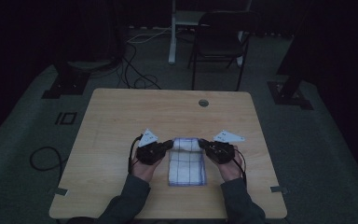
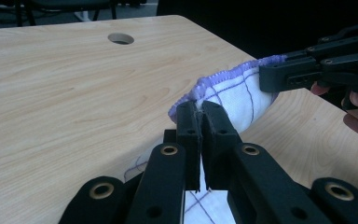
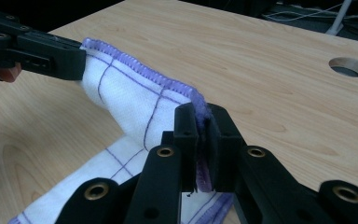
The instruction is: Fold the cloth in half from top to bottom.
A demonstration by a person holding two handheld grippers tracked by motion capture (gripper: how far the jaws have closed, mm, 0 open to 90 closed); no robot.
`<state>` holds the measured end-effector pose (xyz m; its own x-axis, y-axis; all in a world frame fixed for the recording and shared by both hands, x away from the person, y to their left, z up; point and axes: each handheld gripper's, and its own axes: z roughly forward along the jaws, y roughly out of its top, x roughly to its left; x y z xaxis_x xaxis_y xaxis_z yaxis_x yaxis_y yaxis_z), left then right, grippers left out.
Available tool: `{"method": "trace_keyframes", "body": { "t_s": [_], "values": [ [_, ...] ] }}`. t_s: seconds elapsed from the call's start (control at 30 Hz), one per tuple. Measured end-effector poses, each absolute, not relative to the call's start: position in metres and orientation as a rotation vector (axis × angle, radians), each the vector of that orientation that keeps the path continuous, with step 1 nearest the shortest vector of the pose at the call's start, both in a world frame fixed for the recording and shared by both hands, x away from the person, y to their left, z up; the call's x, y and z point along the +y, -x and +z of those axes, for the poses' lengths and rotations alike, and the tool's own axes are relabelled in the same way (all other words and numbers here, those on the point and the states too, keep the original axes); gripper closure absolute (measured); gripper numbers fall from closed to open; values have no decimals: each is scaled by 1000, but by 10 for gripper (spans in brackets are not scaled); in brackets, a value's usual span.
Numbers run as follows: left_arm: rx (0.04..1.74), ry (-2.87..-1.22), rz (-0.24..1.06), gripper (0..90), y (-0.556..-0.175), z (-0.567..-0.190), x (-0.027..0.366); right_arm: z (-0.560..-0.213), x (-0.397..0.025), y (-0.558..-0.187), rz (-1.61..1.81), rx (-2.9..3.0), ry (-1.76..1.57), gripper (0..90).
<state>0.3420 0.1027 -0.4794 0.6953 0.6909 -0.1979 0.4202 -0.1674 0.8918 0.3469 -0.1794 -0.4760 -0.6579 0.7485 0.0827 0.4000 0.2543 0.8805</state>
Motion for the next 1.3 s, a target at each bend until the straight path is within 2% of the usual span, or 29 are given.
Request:
{"method": "trace_keyframes", "body": {
  "t_s": [1.3],
  "values": [
    [881, -1859, 259, 870, -317, -510, 97, -509, -185, -326, 1335, 2254, -1113, 844]
  ]
}}
